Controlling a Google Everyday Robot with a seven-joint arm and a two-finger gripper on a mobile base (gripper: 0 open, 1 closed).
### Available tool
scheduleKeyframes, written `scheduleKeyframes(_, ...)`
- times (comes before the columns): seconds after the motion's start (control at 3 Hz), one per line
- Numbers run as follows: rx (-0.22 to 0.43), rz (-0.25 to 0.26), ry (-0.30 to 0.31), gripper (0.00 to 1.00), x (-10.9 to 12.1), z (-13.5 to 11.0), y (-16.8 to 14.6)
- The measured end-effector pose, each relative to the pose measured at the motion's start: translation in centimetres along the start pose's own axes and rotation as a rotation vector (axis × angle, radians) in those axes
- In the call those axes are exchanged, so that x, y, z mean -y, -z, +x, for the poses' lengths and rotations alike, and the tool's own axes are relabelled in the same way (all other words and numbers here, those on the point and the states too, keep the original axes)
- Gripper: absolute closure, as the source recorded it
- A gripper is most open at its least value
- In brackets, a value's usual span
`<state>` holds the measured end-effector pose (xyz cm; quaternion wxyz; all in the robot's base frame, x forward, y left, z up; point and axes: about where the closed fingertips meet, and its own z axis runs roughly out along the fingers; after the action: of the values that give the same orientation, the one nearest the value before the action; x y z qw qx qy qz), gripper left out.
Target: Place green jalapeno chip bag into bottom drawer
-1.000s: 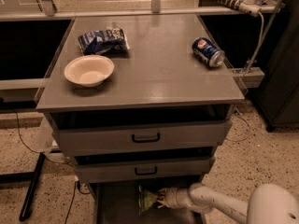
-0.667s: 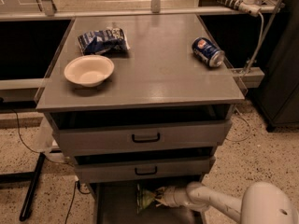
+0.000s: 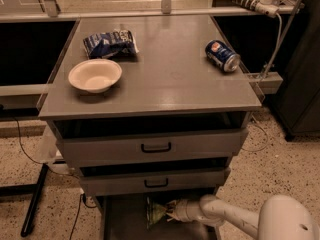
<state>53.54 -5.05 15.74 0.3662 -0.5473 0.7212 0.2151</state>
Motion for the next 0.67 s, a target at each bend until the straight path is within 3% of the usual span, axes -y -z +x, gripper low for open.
scheduleKeyframes(0.67, 0.0, 0.0, 0.0, 0.12, 0.0, 0.0, 0.0)
